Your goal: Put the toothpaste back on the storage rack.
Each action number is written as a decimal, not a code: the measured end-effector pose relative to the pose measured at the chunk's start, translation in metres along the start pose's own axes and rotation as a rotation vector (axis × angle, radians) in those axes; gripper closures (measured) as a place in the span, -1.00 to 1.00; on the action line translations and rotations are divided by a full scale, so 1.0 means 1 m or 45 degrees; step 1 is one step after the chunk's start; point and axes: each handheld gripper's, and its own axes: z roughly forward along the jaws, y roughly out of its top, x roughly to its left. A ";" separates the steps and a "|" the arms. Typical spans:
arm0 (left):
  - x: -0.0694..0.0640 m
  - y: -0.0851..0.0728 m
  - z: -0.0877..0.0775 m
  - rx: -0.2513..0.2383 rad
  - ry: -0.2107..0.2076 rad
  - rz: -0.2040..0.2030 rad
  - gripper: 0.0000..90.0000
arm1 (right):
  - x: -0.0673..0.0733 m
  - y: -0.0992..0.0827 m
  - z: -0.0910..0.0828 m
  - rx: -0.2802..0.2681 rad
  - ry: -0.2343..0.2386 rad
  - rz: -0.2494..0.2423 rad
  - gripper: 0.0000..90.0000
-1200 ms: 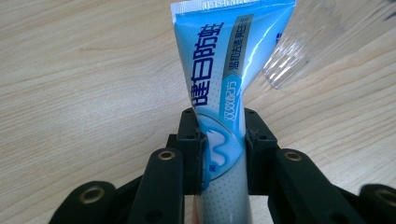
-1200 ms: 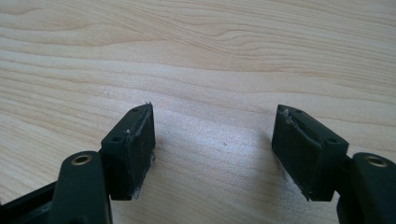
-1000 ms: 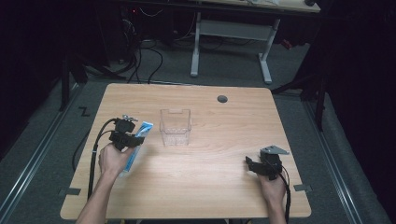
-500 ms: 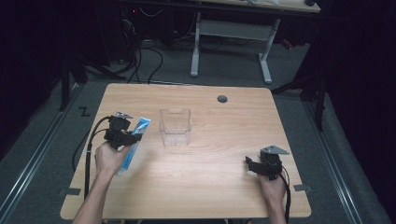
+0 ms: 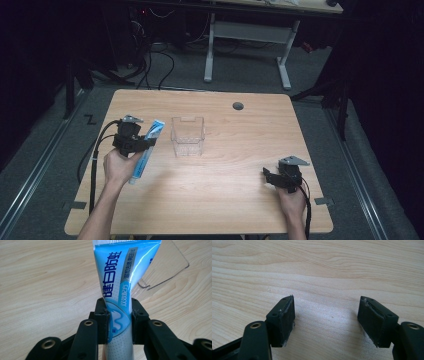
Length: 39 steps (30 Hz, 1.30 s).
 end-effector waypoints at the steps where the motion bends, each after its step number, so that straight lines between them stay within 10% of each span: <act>1: -0.001 0.001 0.000 -0.007 -0.006 0.000 0.60 | 0.000 0.000 0.000 0.000 0.000 0.000 -0.33; 39: -0.037 0.048 0.015 -0.109 -0.105 0.135 0.61 | 0.000 0.000 0.000 0.000 0.002 -0.001 -0.33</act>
